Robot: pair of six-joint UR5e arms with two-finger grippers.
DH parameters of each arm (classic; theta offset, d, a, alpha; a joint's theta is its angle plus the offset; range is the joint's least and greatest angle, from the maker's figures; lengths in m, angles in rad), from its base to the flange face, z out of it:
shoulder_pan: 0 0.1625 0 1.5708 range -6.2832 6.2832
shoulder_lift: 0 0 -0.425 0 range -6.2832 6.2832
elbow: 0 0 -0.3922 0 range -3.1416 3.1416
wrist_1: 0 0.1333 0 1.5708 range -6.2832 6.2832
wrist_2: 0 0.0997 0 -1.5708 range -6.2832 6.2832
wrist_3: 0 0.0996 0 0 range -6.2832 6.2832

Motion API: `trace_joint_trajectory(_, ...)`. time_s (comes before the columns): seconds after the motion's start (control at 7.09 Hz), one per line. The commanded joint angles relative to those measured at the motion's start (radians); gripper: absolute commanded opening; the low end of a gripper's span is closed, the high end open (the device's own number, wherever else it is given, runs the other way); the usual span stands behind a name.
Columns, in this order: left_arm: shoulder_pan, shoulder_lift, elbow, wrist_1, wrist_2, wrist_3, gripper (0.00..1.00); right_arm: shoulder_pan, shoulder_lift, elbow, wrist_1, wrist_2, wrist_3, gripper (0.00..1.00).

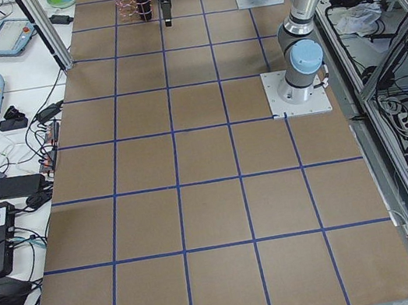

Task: Place wine into wine basket
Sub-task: 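Carry the bottle with the right gripper above the copper wine rack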

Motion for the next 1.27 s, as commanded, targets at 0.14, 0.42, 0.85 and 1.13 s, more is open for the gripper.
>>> trace_joint_trajectory(0.14, 0.011, -0.003, 0.000, 0.001, 0.001, 0.046, 1.00, -0.037, 0.082, -0.050, -0.102, 0.006, -0.030, 0.12)
trace_joint_trajectory(0.42, 0.011, -0.004, -0.002, -0.001, 0.003, 0.077, 1.00, -0.035, 0.112, -0.073, -0.148, 0.053, -0.018, 0.12)
trace_joint_trajectory(0.85, 0.011, -0.004, -0.003, -0.001, 0.004, 0.077, 1.00, -0.033, 0.132, -0.058, -0.176, 0.055, -0.030, 0.12)
trace_joint_trajectory(1.13, 0.011, -0.004, -0.003, -0.004, 0.004, 0.077, 1.00, -0.033, 0.140, -0.055, -0.183, 0.047, -0.030, 0.12)
